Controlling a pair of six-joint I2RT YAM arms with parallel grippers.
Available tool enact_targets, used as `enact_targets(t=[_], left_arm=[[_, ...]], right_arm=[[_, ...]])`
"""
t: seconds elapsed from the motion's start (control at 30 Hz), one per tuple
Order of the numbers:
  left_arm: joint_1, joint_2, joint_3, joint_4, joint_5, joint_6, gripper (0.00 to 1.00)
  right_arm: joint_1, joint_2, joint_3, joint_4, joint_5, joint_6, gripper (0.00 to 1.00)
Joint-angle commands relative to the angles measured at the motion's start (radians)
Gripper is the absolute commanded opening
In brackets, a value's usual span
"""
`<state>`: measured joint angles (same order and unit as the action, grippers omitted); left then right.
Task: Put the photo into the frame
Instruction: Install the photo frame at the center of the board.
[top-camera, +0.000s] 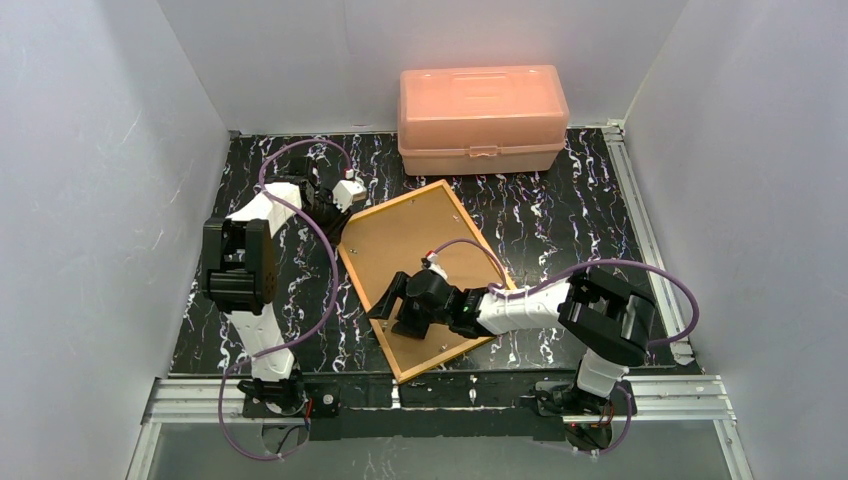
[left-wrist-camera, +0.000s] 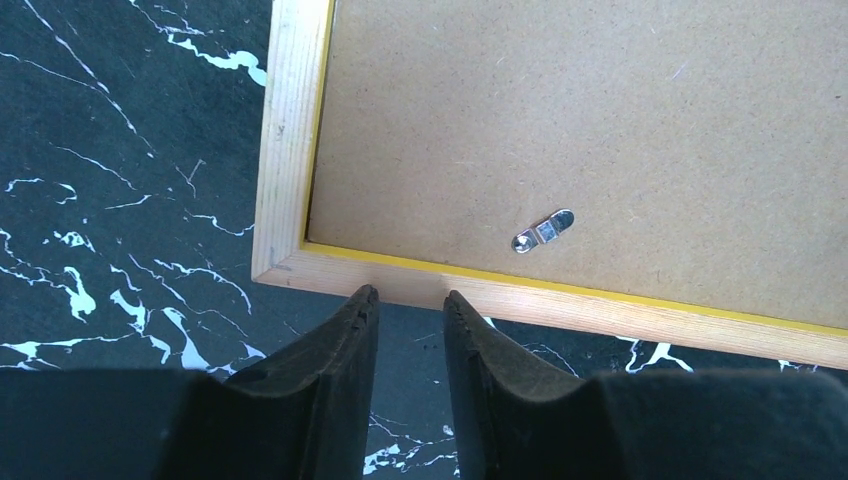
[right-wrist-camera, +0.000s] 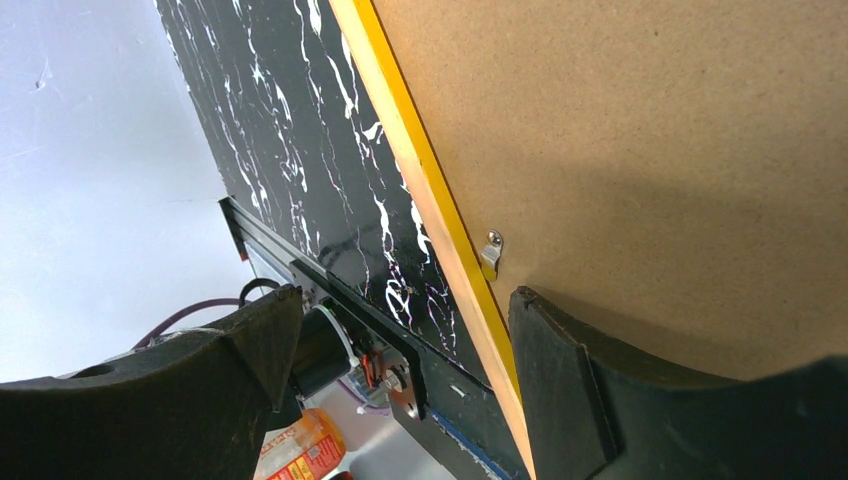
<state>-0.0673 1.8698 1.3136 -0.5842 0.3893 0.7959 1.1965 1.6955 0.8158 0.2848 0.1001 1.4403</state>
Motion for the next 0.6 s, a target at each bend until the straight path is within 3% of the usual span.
enact_targets(t=[0.0, 0.57], left_arm=[[0.001, -0.008, -0.003, -0.022, 0.033, -0.012, 0.28], [0.000, -0.015, -0.011, -0.032, 0.030, -0.001, 0.24]], right_arm=[[0.009, 0.019, 0.047, -0.012, -0.004, 0.002, 0.83], [0.013, 0.051, 0.066, -0.018, -0.020, 0.011, 0.83]])
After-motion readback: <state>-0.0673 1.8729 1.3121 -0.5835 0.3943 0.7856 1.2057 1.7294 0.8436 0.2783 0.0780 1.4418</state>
